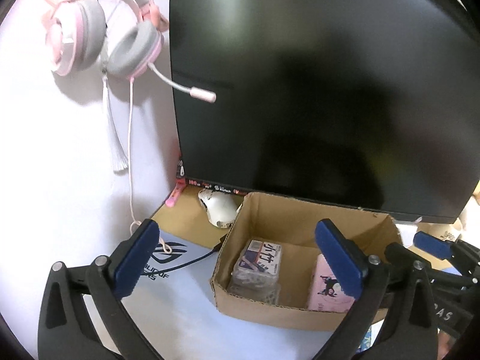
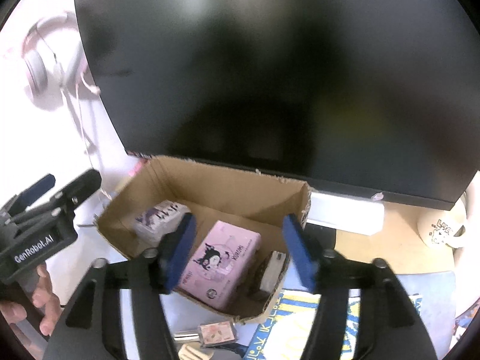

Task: Organize objects
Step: 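Withdraw both open grippers up and out of the cardboard box, then move both grippers toward the cream slotted holder and the white-green medicine box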

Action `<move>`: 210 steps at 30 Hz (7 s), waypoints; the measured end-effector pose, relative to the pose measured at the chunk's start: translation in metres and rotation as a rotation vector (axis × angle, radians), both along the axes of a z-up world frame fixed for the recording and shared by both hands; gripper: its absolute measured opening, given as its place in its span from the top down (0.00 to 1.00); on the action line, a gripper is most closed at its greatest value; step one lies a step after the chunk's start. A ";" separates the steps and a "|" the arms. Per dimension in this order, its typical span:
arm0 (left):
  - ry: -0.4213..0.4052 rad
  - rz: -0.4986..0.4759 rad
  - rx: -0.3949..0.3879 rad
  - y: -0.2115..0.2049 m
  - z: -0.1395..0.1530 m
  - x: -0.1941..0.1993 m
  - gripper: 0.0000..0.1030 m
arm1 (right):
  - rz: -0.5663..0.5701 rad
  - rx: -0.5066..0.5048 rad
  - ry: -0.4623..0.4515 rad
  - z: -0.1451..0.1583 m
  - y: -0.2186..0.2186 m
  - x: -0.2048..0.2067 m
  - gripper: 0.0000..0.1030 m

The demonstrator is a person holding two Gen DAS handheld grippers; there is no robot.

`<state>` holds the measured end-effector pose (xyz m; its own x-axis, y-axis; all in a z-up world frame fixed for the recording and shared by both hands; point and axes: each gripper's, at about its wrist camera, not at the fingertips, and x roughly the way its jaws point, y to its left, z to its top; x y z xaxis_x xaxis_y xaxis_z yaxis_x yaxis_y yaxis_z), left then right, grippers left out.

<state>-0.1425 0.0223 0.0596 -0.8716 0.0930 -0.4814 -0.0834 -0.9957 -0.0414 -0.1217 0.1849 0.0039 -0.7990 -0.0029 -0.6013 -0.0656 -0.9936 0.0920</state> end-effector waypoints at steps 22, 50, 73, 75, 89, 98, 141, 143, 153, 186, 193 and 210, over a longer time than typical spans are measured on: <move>0.075 -0.027 0.016 0.001 0.028 0.054 0.00 | -0.014 -0.001 0.087 0.023 0.005 0.040 0.00; 0.025 -0.025 -0.002 -0.013 -0.008 0.109 0.00 | -0.012 -0.135 0.075 0.008 -0.007 0.095 0.00; 0.063 0.005 -0.044 -0.026 -0.060 0.131 0.00 | -0.082 -0.071 0.088 -0.039 -0.002 0.110 0.00; 0.053 -0.011 -0.041 -0.023 -0.063 0.130 0.00 | -0.093 -0.065 0.093 -0.045 -0.002 0.111 0.00; 0.011 -0.078 -0.037 -0.002 -0.080 0.133 0.00 | -0.193 -0.114 0.058 -0.065 0.011 0.117 0.00; -0.004 -0.149 -0.072 0.014 -0.086 0.140 0.00 | -0.208 -0.118 -0.020 -0.082 0.012 0.113 0.00; -0.112 -0.309 -0.189 0.065 -0.117 0.142 0.00 | -0.212 -0.216 -0.136 -0.100 0.011 0.109 0.00; -0.124 -0.334 -0.178 0.066 -0.117 0.142 0.00 | -0.210 -0.228 -0.130 -0.100 0.012 0.109 0.00; -0.117 -0.288 -0.245 0.076 -0.124 0.140 0.00 | -0.206 -0.168 -0.142 -0.100 0.005 0.107 0.00; -0.128 -0.373 -0.166 0.083 -0.126 0.145 0.45 | -0.201 -0.199 -0.214 -0.108 0.010 0.102 0.00; -0.176 -0.382 -0.092 0.077 -0.128 0.138 0.46 | -0.198 -0.231 -0.226 -0.110 0.013 0.101 0.00; -0.220 -0.372 -0.080 0.079 -0.134 0.131 0.45 | -0.208 -0.196 -0.235 -0.113 0.010 0.099 0.00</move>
